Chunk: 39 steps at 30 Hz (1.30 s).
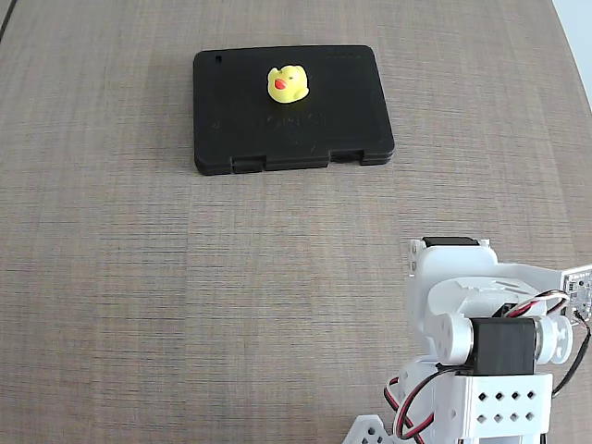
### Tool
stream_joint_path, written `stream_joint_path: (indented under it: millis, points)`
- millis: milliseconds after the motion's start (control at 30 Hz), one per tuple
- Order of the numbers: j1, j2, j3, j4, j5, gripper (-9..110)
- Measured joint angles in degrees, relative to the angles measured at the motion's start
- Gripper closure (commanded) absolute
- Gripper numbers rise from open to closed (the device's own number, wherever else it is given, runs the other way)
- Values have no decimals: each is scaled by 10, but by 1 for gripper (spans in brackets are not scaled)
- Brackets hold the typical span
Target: Grasp a duck and put it on the black surface.
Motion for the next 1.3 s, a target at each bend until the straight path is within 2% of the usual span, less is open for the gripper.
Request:
stream_joint_path:
  millis: [300, 500, 1300]
  points:
    - [-1, 0, 0, 3, 1, 102]
    - [-42, 0, 0, 3, 1, 102]
    - [-39, 0, 0, 3, 1, 102]
